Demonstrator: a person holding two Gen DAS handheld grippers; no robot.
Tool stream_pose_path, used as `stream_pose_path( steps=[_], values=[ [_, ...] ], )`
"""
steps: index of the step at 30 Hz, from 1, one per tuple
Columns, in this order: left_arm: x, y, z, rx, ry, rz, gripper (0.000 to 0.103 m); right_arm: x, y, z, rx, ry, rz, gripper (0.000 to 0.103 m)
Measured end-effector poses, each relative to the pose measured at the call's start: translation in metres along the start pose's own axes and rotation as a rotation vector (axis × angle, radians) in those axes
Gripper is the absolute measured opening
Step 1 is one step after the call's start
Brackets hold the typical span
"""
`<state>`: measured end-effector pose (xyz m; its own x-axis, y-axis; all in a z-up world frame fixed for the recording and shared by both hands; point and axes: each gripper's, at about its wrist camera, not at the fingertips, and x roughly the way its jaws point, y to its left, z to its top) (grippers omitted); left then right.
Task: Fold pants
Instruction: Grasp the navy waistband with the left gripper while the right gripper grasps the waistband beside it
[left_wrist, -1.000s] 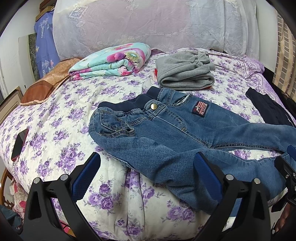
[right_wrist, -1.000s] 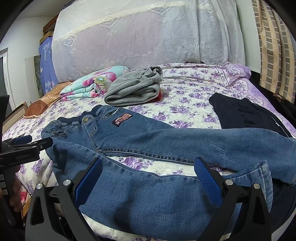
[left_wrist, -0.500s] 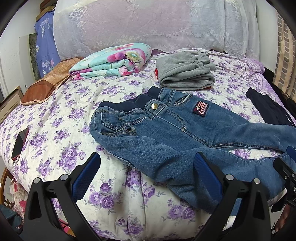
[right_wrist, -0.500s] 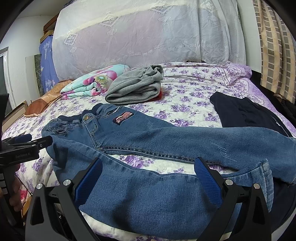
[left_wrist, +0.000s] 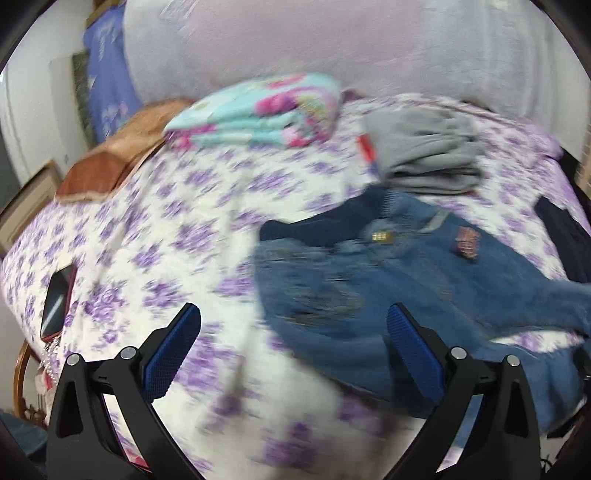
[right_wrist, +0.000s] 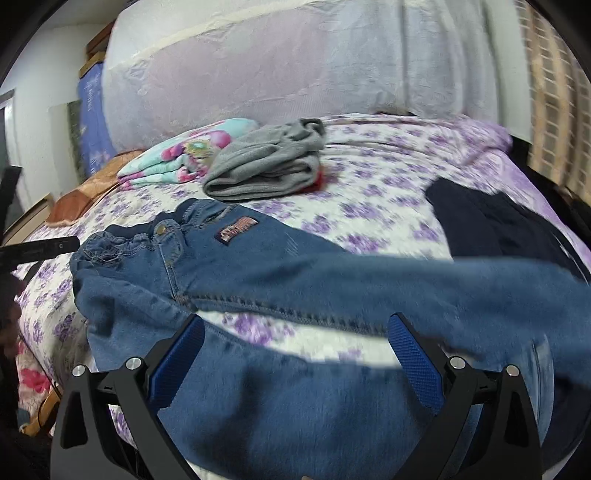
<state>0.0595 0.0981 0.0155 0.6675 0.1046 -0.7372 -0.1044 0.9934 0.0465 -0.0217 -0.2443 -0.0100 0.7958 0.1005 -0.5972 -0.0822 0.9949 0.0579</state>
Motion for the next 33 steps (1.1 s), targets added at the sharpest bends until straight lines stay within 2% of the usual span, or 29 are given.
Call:
stream_pose_path(
  steps=[3, 5, 9, 12, 14, 16, 18, 19, 20, 21, 22, 23, 24, 25, 27, 29, 31, 33],
  values=[
    [0.028, 0.03, 0.003, -0.077, 0.086, 0.001, 0.098, 0.014, 0.012, 0.04, -0.083, 0.025, 0.116, 0.1],
    [0.044, 0.044, 0.004, -0.117, 0.112, 0.011, 0.098, 0.031, 0.029, 0.076, -0.157, 0.045, 0.194, 0.1],
    [0.068, 0.045, 0.014, -0.148, 0.149, -0.046, 0.098, 0.097, 0.078, 0.133, -0.326, 0.094, 0.243, 0.1],
    [0.088, 0.033, 0.025, -0.123, 0.181, -0.034, 0.099, 0.168, 0.108, 0.16, -0.344, 0.192, 0.294, 0.1],
    [0.094, 0.03, 0.029, -0.14, 0.193, -0.07, 0.099, 0.204, 0.118, 0.167, -0.332, 0.246, 0.296, 0.1],
    [0.101, 0.026, 0.03, -0.105, 0.202, -0.097, 0.099, 0.245, 0.128, 0.17, -0.318, 0.327, 0.336, 0.099],
    [0.121, 0.019, 0.024, -0.058, 0.289, -0.123, 0.099, 0.27, 0.139, 0.169, -0.344, 0.371, 0.341, 0.098],
    [0.122, 0.019, 0.023, -0.057, 0.289, -0.126, 0.099, 0.283, 0.146, 0.165, -0.368, 0.399, 0.337, 0.097],
    [0.122, 0.017, 0.024, -0.05, 0.279, -0.131, 0.099, 0.292, 0.151, 0.161, -0.389, 0.428, 0.339, 0.092],
    [0.121, 0.015, 0.026, -0.047, 0.279, -0.142, 0.096, 0.301, 0.154, 0.157, -0.4, 0.461, 0.362, 0.08],
    [0.121, 0.013, 0.03, -0.04, 0.273, -0.152, 0.089, 0.307, 0.157, 0.152, -0.405, 0.491, 0.391, 0.078],
    [0.12, 0.01, 0.032, -0.029, 0.267, -0.163, 0.083, 0.306, 0.158, 0.15, -0.413, 0.482, 0.394, 0.073],
    [0.118, 0.006, 0.034, -0.024, 0.256, -0.175, 0.068, 0.303, 0.16, 0.149, -0.434, 0.47, 0.411, 0.062],
    [0.115, 0.006, 0.035, -0.026, 0.238, -0.184, 0.058, 0.301, 0.16, 0.15, -0.44, 0.467, 0.419, 0.057],
    [0.109, 0.003, 0.036, -0.039, 0.207, -0.174, 0.05, 0.292, 0.156, 0.151, -0.439, 0.446, 0.431, 0.043],
    [0.101, 0.001, 0.035, -0.042, 0.173, -0.162, 0.045, 0.277, 0.152, 0.151, -0.472, 0.395, 0.431, 0.038],
    [0.09, 0.0, 0.035, -0.047, 0.133, -0.146, 0.041, 0.262, 0.157, 0.15, -0.538, 0.314, 0.395, 0.037],
    [0.08, 0.001, 0.037, -0.062, 0.103, -0.129, 0.032, 0.248, 0.162, 0.155, -0.578, 0.241, 0.346, 0.036]
  ],
)
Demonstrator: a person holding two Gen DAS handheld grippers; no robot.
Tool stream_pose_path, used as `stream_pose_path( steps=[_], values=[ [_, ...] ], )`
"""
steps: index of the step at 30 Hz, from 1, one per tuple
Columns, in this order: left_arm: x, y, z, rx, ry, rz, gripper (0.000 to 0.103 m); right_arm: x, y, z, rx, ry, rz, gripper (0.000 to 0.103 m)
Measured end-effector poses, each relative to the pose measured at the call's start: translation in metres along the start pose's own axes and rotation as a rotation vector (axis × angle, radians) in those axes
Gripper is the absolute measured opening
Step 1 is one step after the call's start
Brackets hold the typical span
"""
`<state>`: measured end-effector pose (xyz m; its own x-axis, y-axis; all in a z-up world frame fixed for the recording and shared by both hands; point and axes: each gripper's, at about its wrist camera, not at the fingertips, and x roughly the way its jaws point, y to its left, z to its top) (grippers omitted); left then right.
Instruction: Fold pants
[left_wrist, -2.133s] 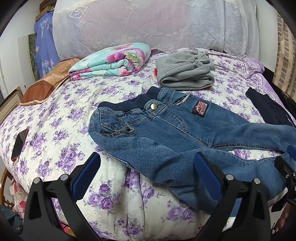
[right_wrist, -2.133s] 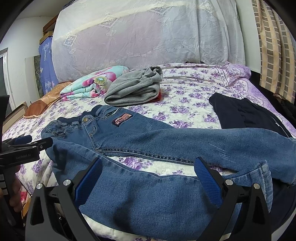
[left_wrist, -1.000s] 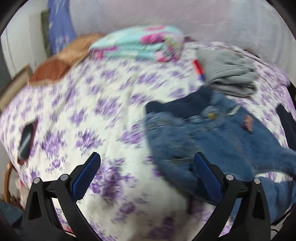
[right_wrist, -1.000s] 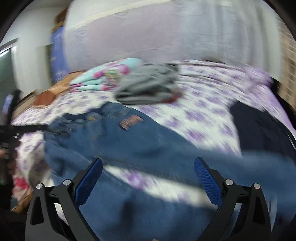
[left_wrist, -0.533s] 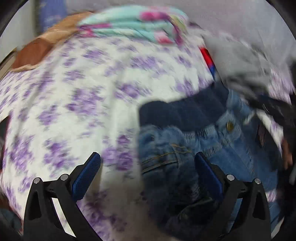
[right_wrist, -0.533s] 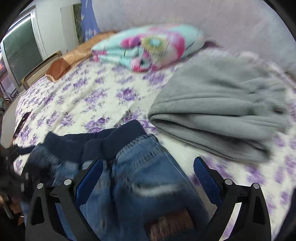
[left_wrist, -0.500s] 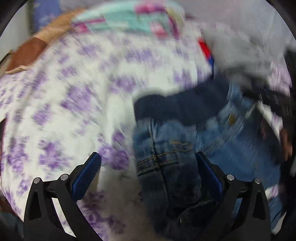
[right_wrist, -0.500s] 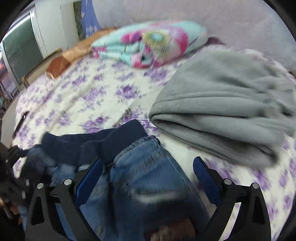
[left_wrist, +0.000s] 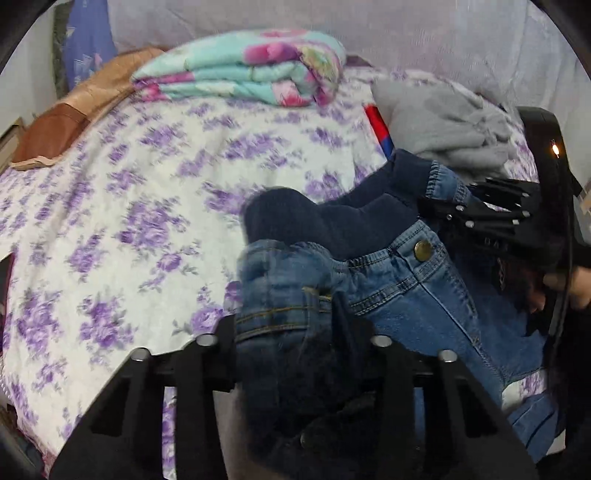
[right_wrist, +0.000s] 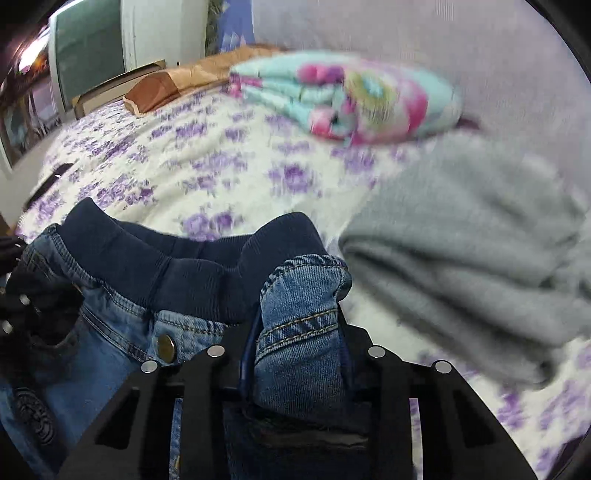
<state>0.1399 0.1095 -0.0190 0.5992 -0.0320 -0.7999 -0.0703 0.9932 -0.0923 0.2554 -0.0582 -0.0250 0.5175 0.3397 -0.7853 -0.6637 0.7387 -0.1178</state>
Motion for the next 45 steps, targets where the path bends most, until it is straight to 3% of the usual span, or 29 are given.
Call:
stream_pose_path(
  steps=[4, 8, 13, 17, 19, 20, 21, 22, 24, 26, 28, 30, 32, 33, 34, 37, 40, 43, 45],
  values=[
    [-0.026, 0.006, 0.001, -0.01, -0.051, -0.027, 0.03, -0.03, 0.019, 0.023, -0.057, -0.109, -0.067, 0.035],
    [-0.044, 0.017, -0.003, -0.023, -0.102, -0.029, 0.021, -0.046, 0.033, 0.047, -0.089, -0.179, -0.065, 0.034],
    [-0.069, 0.043, -0.01, -0.091, -0.147, -0.033, 0.017, -0.038, 0.073, 0.091, -0.17, -0.202, 0.016, 0.033],
    [-0.119, 0.073, -0.019, -0.154, -0.247, 0.045, 0.017, -0.035, 0.119, 0.143, -0.214, -0.285, 0.146, 0.033],
    [-0.133, 0.088, -0.022, -0.182, -0.265, 0.113, 0.019, -0.02, 0.141, 0.172, -0.21, -0.27, 0.245, 0.044],
    [-0.129, 0.1, -0.024, -0.201, -0.234, 0.163, 0.021, -0.004, 0.149, 0.182, -0.202, -0.225, 0.246, 0.071],
    [-0.119, 0.112, -0.026, -0.226, -0.185, 0.194, 0.03, 0.014, 0.156, 0.187, -0.195, -0.165, 0.185, 0.08],
    [-0.104, 0.127, -0.031, -0.251, -0.121, 0.237, 0.043, 0.034, 0.162, 0.185, -0.196, -0.091, 0.103, 0.08],
    [-0.088, 0.148, -0.043, -0.298, -0.05, 0.261, 0.045, 0.039, 0.155, 0.173, -0.173, -0.065, 0.064, 0.069],
    [-0.086, 0.163, -0.054, -0.34, -0.043, 0.218, 0.048, 0.009, 0.122, 0.152, -0.107, -0.124, 0.037, 0.071],
    [-0.093, 0.161, -0.052, -0.315, -0.066, 0.215, 0.049, -0.036, 0.073, 0.125, -0.012, -0.172, 0.003, 0.075],
    [-0.103, 0.15, -0.039, -0.263, -0.124, 0.214, 0.048, -0.079, 0.026, 0.088, 0.079, -0.186, -0.061, 0.083],
    [-0.123, 0.128, -0.025, -0.198, -0.211, 0.196, 0.05, -0.125, -0.026, 0.035, 0.176, -0.183, -0.179, 0.087],
    [-0.134, 0.115, -0.016, -0.161, -0.267, 0.178, 0.056, -0.144, -0.047, 0.008, 0.223, -0.176, -0.236, 0.089],
    [-0.142, 0.107, -0.011, -0.136, -0.304, 0.165, 0.07, -0.164, -0.072, -0.027, 0.294, -0.159, -0.306, 0.09],
    [-0.148, 0.067, 0.018, -0.035, -0.395, 0.128, 0.079, -0.191, -0.117, -0.111, 0.481, -0.077, -0.415, 0.091],
    [-0.108, 0.029, 0.056, 0.049, -0.313, 0.046, 0.079, -0.189, -0.141, -0.189, 0.664, 0.021, -0.444, 0.091],
    [-0.052, 0.013, 0.087, 0.066, -0.182, 0.03, 0.079, -0.177, -0.152, -0.238, 0.774, 0.071, -0.439, 0.091],
    [-0.023, 0.015, 0.097, 0.069, -0.119, 0.068, 0.079, -0.168, -0.157, -0.254, 0.806, 0.081, -0.424, 0.091]
  ],
)
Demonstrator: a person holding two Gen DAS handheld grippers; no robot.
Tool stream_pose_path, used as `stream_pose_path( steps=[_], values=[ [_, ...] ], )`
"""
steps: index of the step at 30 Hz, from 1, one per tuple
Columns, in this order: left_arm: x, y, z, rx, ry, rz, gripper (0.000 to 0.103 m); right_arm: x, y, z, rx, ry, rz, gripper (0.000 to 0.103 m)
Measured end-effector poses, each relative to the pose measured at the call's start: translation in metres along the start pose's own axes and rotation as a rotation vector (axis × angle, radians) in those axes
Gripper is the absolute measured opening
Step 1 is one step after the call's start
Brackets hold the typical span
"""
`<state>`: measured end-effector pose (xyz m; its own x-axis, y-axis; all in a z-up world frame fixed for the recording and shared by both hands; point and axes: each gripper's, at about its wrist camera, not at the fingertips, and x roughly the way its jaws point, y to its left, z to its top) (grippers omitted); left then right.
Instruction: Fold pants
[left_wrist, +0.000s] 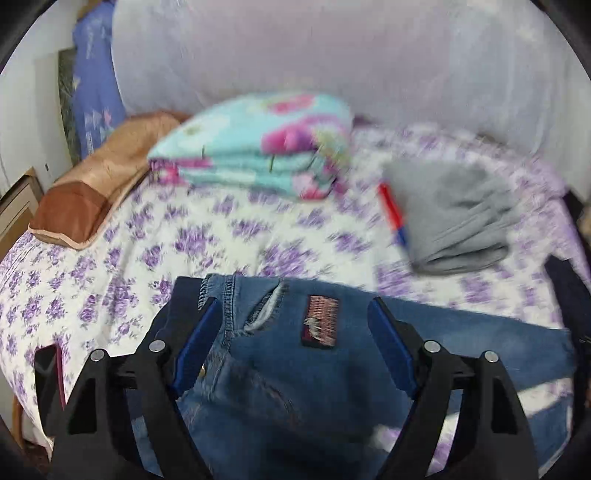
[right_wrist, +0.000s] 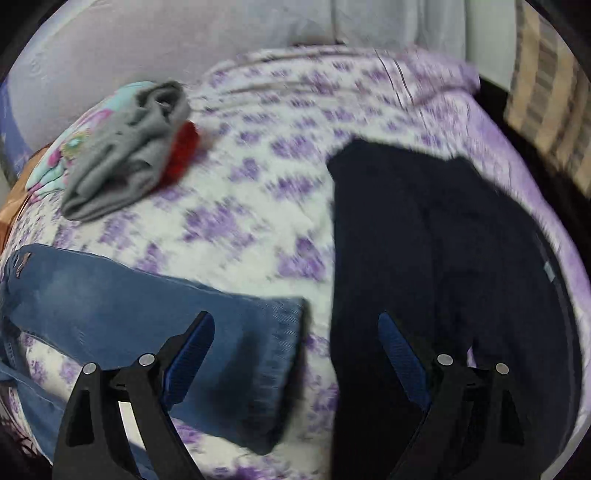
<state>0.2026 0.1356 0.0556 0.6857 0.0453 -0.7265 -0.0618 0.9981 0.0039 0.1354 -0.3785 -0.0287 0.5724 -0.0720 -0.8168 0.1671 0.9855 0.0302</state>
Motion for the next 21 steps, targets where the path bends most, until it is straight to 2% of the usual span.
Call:
stream_pose_path(
  steps=[3, 4, 6, 8, 9, 11, 13, 14, 17, 19, 20, 21],
  values=[
    [0.041, 0.024, 0.012, -0.043, 0.096, 0.056, 0.078, 0.016, -0.006, 0.002, 0.013, 0.007, 0.035, 0.091],
    [0.054, 0.041, 0.017, -0.09, 0.135, 0.058, 0.077, 0.023, -0.004, 0.006, 0.004, 0.013, 0.044, 0.09],
    [0.069, 0.065, 0.021, -0.147, 0.186, 0.082, 0.077, 0.034, 0.004, 0.011, -0.032, 0.034, 0.035, 0.078],
    [0.078, 0.087, 0.024, -0.173, 0.198, 0.134, 0.077, 0.039, 0.011, 0.01, -0.064, 0.038, 0.026, 0.073],
    [0.082, 0.095, 0.027, -0.167, 0.199, 0.159, 0.077, 0.039, 0.013, 0.008, -0.072, 0.033, 0.021, 0.073],
    [0.087, 0.098, 0.032, -0.139, 0.198, 0.156, 0.077, 0.033, 0.014, 0.007, -0.068, 0.017, 0.019, 0.067],
    [0.097, 0.098, 0.03, -0.112, 0.227, 0.143, 0.078, 0.022, 0.013, 0.007, -0.044, -0.002, 0.069, 0.067],
    [0.102, 0.096, 0.028, -0.099, 0.241, 0.164, 0.078, 0.019, 0.012, 0.006, -0.037, -0.005, 0.095, 0.067],
    [0.121, 0.096, 0.015, -0.099, 0.304, 0.169, 0.079, 0.029, 0.014, 0.002, -0.037, 0.049, 0.146, 0.068],
    [0.125, 0.096, 0.006, -0.116, 0.298, 0.152, 0.078, 0.047, 0.014, -0.003, -0.028, 0.098, 0.158, 0.059],
    [0.124, 0.094, 0.004, -0.112, 0.284, 0.144, 0.074, 0.049, 0.015, -0.004, -0.037, 0.081, 0.159, 0.04],
    [0.122, 0.091, 0.004, -0.108, 0.273, 0.116, 0.052, 0.047, 0.015, -0.003, -0.042, 0.067, 0.182, 0.025]
  ],
)
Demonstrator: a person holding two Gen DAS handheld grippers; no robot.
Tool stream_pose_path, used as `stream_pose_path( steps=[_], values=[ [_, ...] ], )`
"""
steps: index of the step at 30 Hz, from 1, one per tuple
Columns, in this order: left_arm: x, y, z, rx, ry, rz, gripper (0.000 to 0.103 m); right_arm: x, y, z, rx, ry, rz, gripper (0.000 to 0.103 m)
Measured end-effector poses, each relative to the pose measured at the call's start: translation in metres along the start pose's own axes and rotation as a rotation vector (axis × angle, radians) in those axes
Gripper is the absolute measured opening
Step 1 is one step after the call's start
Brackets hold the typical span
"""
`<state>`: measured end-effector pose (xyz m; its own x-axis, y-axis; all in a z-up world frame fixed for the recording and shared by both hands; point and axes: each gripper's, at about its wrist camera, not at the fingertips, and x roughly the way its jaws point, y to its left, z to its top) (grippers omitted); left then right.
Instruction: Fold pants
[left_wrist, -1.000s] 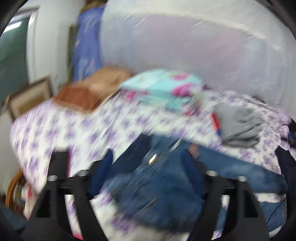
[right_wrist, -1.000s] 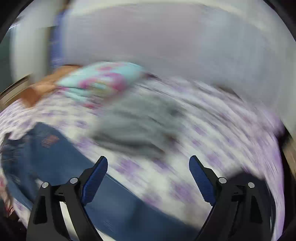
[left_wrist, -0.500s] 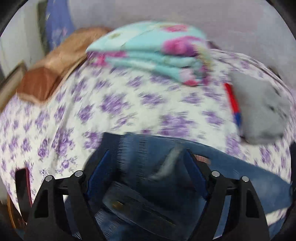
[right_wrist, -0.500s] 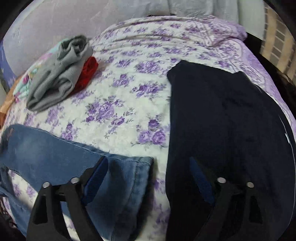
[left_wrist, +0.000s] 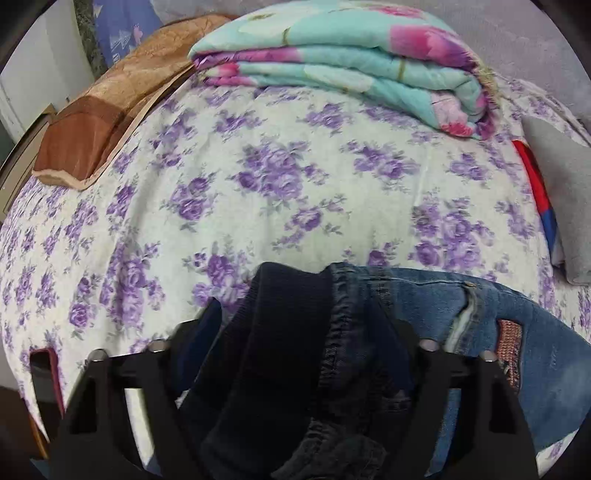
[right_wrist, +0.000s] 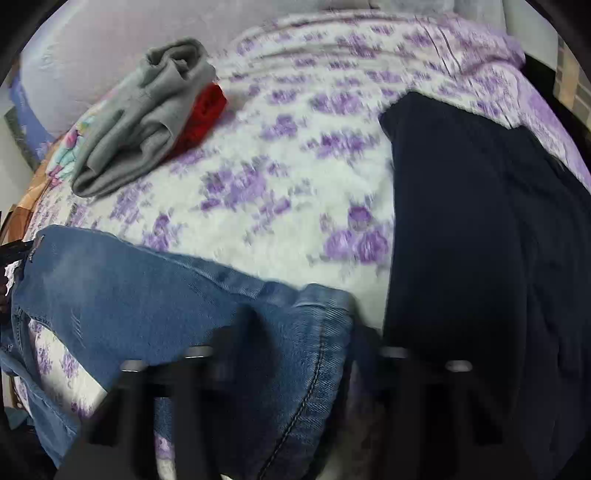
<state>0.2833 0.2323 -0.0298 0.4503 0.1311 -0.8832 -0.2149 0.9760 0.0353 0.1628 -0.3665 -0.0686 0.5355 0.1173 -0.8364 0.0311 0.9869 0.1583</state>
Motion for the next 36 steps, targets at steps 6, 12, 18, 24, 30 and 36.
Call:
stream_pose_path(
  steps=[6, 12, 18, 24, 30, 36],
  values=[
    [-0.025, -0.018, -0.008, 0.05, -0.085, -0.046, 0.013, -0.024, 0.008, 0.008, -0.022, -0.114, 0.022, 0.019],
    [-0.041, 0.014, -0.017, -0.101, -0.17, -0.11, 0.006, -0.026, 0.004, 0.01, -0.014, -0.151, 0.022, 0.019],
    [-0.075, 0.026, 0.007, -0.159, -0.31, -0.105, 0.0, -0.049, 0.009, 0.049, -0.023, -0.276, 0.026, 0.017],
    [-0.066, 0.027, 0.031, -0.145, -0.246, -0.143, 0.0, -0.025, 0.019, 0.091, -0.021, -0.231, -0.028, 0.017],
    [0.011, -0.004, 0.006, 0.05, 0.027, -0.03, 0.011, 0.035, -0.004, 0.068, 0.037, -0.014, -0.036, 0.025],
    [0.014, -0.021, 0.005, 0.139, 0.009, -0.002, 0.0, 0.03, -0.012, 0.061, 0.049, -0.013, -0.011, 0.025]
  ],
)
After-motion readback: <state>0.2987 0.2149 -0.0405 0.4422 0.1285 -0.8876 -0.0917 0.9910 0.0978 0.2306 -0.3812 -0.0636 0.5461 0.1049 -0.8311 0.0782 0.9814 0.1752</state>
